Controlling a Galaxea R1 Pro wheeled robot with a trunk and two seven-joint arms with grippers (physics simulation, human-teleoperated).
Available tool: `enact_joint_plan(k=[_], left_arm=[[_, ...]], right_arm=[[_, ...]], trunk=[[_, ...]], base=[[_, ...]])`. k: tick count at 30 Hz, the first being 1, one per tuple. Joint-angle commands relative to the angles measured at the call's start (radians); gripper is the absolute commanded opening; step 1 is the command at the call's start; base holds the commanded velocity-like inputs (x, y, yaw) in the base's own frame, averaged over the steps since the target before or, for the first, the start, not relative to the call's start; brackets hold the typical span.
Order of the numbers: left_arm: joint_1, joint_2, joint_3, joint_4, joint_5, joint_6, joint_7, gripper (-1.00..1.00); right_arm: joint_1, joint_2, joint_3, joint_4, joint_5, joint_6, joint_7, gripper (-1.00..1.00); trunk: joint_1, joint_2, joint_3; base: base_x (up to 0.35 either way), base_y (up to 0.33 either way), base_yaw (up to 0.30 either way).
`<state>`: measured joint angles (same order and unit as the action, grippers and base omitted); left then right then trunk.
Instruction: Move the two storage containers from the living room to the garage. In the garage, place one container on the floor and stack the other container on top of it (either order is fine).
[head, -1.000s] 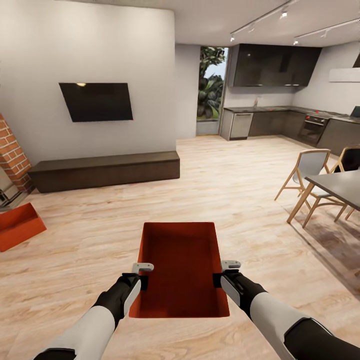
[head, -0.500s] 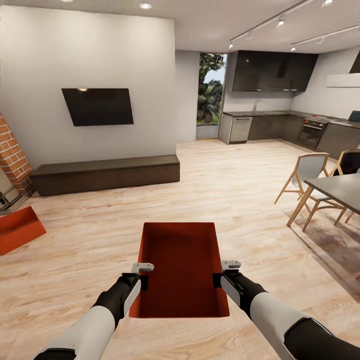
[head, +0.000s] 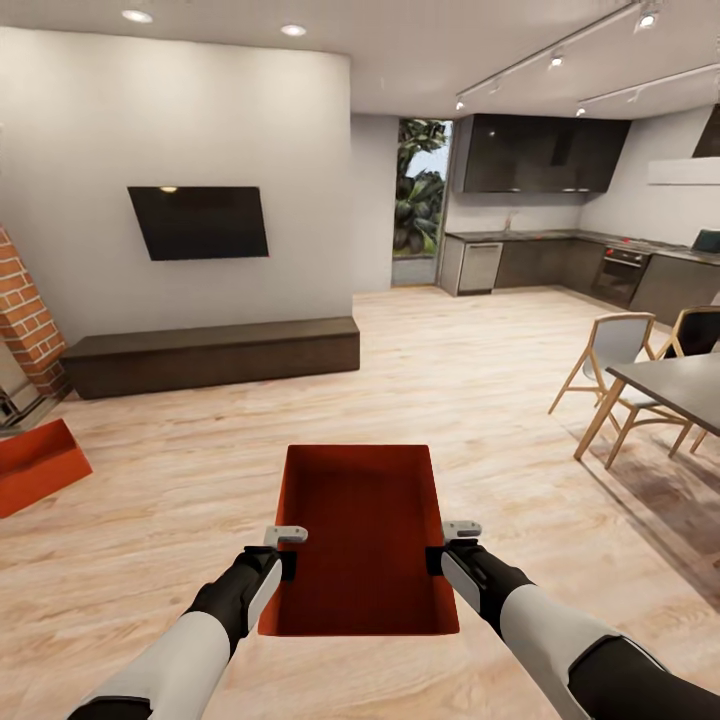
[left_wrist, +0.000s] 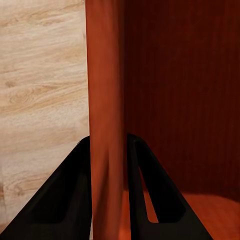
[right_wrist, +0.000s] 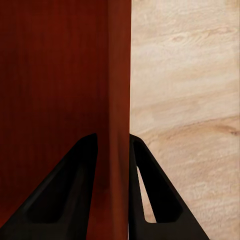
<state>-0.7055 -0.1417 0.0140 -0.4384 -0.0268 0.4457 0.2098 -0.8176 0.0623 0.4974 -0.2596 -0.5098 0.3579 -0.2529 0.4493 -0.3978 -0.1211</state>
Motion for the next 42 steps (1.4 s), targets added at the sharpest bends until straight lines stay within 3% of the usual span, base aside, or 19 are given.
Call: enact_joint_plan(k=[1,42], left_arm=[[0.0,0.012,-0.012,0.033,-0.015,0.062,0.008,-1.0],[0.0,0.011,-0.012,0.033,-0.015,0.062,0.008,-1.0]], right_arm=[[-0.002,-0.001,0.04,-0.013,-0.021,0.001,-0.002,-1.0],[-0.002,-0.001,0.039,-0.013,-0.021,0.001,-0.001,-1.0]], trunk=[[0.001,-0.002,-0.001],[0.001,-0.002,0.055]], base=[[0.0,0.0,0.0],[0.0,0.0,0.0]])
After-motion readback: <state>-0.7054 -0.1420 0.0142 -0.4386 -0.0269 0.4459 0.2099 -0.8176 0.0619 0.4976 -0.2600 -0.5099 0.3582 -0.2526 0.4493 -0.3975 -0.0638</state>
